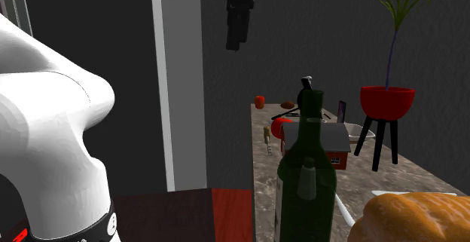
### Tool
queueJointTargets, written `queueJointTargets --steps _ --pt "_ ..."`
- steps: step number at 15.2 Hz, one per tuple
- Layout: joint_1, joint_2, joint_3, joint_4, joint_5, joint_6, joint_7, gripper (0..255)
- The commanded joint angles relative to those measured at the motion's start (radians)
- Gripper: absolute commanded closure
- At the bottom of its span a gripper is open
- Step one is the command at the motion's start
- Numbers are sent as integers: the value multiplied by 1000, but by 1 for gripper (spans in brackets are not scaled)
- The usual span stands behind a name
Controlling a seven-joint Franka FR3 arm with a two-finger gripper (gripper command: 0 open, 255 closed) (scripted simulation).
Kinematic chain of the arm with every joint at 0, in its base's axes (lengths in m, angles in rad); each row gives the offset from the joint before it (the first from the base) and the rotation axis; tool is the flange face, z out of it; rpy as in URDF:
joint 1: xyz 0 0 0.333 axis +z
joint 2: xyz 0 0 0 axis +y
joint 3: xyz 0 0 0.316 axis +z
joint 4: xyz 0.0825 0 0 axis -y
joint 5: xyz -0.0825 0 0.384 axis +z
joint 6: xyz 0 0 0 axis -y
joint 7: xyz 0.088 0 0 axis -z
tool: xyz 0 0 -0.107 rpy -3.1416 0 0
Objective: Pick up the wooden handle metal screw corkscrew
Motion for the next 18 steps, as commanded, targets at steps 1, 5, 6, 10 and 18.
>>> queueJointTargets --steps 1,5,6,10,18 --pt "0 0 0 0 0 0 0 0" --pt "27 26 66 -51 67 79 90 0" --pt "34 35 83 -61 83 100 112 0" --pt "63 88 149 -88 145 188 197 0" --pt "115 255 282 -81 239 374 359 0"
